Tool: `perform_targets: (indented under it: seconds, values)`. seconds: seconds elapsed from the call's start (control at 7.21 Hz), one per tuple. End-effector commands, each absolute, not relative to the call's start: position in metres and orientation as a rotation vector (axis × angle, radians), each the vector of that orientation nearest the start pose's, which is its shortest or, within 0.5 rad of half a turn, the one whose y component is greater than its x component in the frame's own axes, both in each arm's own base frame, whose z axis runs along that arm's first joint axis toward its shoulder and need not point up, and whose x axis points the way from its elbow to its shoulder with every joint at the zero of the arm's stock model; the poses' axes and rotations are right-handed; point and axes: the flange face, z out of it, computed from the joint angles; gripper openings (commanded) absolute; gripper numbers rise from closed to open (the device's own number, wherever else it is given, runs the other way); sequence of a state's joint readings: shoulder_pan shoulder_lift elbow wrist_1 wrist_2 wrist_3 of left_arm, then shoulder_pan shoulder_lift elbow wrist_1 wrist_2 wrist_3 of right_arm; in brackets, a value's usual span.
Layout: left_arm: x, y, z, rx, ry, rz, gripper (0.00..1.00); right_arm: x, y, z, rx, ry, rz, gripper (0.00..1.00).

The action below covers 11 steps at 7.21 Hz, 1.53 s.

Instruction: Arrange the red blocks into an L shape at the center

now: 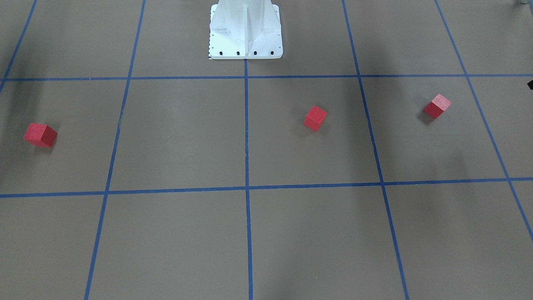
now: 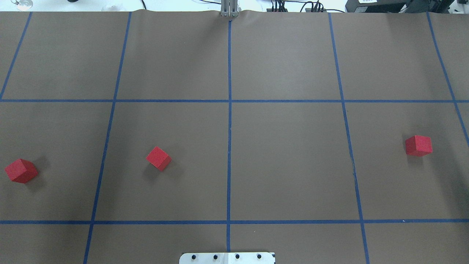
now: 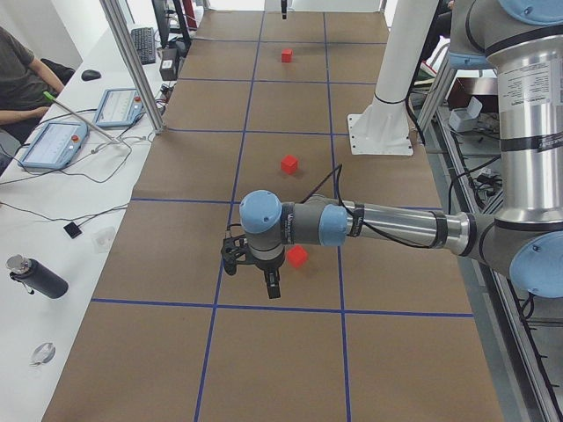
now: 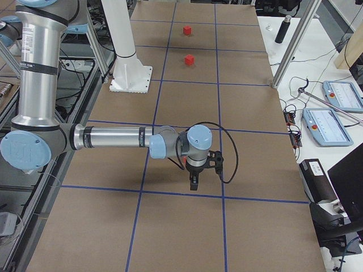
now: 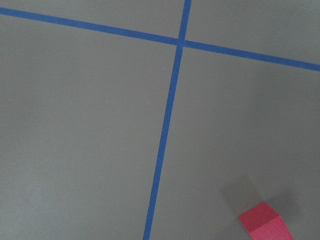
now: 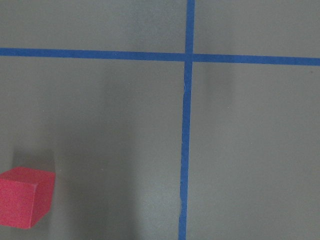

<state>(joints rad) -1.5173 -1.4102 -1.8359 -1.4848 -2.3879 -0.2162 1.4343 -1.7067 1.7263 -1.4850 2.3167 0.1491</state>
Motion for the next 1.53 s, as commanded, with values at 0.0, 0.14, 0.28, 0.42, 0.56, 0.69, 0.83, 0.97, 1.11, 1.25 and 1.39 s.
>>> perform_targets:
  seconds: [0.0, 0.14, 0.28, 0.42, 0.56, 0.69, 0.83, 0.97, 1.11, 1.25, 1.39]
  values:
    - [-0.038, -0.425, 0.607, -0.092, 0.815, -0.144, 1.00, -0.001, -0.446, 0.632, -0.008, -0.796, -0.041, 0.99]
    - [-0.038, -0.424, 0.607, -0.091, 0.817, -0.144, 1.00, -0.018, -0.447, 0.625, -0.012, -0.833, -0.079, 0.99]
    - [-0.038, -0.424, 0.608, -0.094, 0.816, -0.145, 1.00, -0.033, -0.450, 0.616, 0.055, -0.853, -0.133, 1.00]
    - [-0.038, -0.422, 0.609, -0.096, 0.816, -0.146, 1.00, -0.062, -0.450, 0.602, 0.013, -0.883, -0.042, 1.00]
    - [-0.038, -0.422, 0.607, -0.093, 0.816, -0.144, 1.00, -0.111, -0.446, 0.588, 0.024, -0.904, -0.028, 1.00]
    - [-0.038, -0.422, 0.606, -0.088, 0.817, -0.142, 1.00, -0.140, -0.442, 0.580, 0.049, -0.889, 0.009, 1.00]
    - [-0.038, -0.422, 0.606, -0.088, 0.817, -0.142, 1.00, -0.159, -0.436, 0.583, -0.004, -0.878, 0.076, 1.00]
    - [-0.038, -0.422, 0.604, -0.084, 0.817, -0.141, 1.00, -0.167, -0.435, 0.586, 0.007, -0.838, 0.097, 0.99]
    - [-0.038, -0.422, 0.604, -0.084, 0.817, -0.141, 1.00, -0.172, -0.434, 0.590, -0.007, -0.826, 0.112, 0.99]
    - [-0.038, -0.422, 0.604, -0.084, 0.817, -0.141, 1.00, -0.182, -0.430, 0.591, -0.031, -0.824, 0.131, 0.99]
    - [-0.038, -0.422, 0.604, -0.084, 0.817, -0.141, 1.00, -0.192, -0.429, 0.590, -0.024, -0.810, 0.118, 0.99]
